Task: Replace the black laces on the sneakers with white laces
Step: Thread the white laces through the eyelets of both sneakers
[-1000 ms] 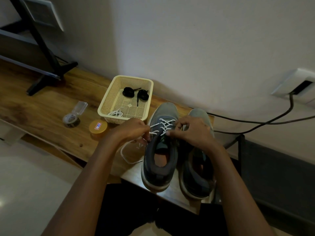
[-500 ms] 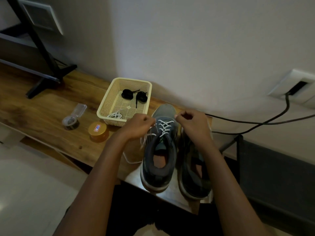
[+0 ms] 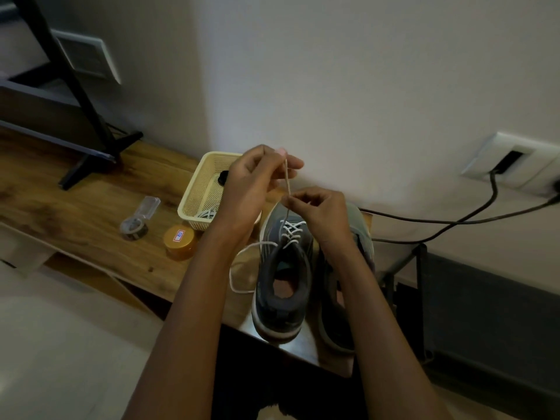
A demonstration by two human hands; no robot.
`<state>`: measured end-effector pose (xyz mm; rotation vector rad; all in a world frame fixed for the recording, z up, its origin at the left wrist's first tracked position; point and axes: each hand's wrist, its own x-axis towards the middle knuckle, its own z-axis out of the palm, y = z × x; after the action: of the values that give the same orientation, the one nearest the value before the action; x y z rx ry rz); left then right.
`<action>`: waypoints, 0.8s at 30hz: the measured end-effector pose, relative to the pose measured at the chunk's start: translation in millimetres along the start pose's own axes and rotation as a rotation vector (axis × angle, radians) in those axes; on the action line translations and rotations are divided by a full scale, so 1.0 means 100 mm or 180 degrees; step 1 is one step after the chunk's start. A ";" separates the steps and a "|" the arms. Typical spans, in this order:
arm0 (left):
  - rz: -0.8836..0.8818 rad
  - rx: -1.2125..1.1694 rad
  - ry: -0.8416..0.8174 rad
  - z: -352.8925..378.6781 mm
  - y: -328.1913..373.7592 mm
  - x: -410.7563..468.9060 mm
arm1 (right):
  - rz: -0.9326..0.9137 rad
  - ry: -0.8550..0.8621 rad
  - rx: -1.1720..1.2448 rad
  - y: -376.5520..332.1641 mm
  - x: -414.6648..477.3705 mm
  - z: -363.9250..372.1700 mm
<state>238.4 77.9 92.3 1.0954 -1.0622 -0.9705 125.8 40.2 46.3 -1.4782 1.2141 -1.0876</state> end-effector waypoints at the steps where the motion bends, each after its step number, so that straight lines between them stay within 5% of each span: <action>1: 0.0065 -0.0199 -0.0020 -0.02 0.05 -0.01 | 0.0019 0.0030 -0.0188 0.05 0.01 0.00; 4: 0.0217 -0.0813 -0.0046 -0.05 0.20 -0.06 | -0.0025 0.0105 -0.0900 0.18 0.00 0.00; 12: 0.0364 -0.0584 0.0326 -0.09 0.18 -0.07 | -0.0023 -0.0021 -0.1127 0.21 -0.01 0.04; 19: 0.0991 -0.1057 0.1322 -0.13 0.37 -0.04 | -0.0057 0.0048 -0.0400 0.14 -0.06 0.00; 24: 0.0735 -0.0153 0.1188 -0.22 0.21 -0.13 | -0.0046 0.0245 -0.0964 0.21 -0.16 -0.08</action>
<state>258.4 98.7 107.9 1.0387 -0.8320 -0.5764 112.5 53.1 26.2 -1.6864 1.4746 -1.0099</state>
